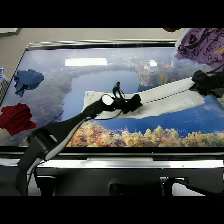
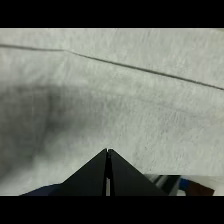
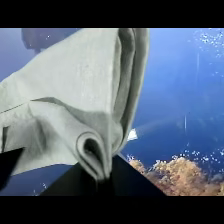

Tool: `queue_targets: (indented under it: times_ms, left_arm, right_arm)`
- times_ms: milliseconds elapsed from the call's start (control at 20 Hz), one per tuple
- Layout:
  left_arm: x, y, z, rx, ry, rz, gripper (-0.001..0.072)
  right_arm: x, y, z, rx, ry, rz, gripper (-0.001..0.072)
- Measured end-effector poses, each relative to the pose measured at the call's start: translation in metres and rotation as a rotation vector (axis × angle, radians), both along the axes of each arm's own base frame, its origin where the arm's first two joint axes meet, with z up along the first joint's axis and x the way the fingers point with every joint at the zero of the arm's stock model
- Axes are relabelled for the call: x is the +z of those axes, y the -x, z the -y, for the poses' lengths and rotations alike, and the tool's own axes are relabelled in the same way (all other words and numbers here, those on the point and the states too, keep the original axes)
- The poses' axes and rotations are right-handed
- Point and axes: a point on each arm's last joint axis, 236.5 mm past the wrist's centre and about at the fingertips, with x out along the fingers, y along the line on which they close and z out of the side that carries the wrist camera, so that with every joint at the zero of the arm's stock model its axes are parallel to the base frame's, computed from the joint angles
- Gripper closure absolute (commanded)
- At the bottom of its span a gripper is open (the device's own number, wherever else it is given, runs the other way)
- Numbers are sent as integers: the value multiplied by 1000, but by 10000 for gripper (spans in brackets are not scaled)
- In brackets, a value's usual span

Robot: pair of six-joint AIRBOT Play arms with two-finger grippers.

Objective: Fold the clothes and pants, and hang the long-sleeved shirts on hangers.

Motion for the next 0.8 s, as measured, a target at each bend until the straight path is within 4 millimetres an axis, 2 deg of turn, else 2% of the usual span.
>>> queue_targets:
  times_ms: [200, 400, 500, 650, 800]
  left_arm:
    - [-10, 19, 47, 3, 77, -71, 694]
    - [-25, 31, 74, 5, 118, -163, 695]
    - [-31, 39, 80, -3, 124, -200, 695]
    - [-33, 39, 81, -6, 130, -221, 696]
    - [-20, 30, 62, -57, 94, -191, 696]
  right_arm:
    - [10, 9, -1, -3, 8, 5, 682]
    - [16, 12, -2, -5, 10, 13, 681]
    - [16, 12, -2, -4, 10, 14, 681]
    - [17, 12, -2, -5, 10, 15, 681]
    - [17, 12, -2, -9, 9, 18, 681]
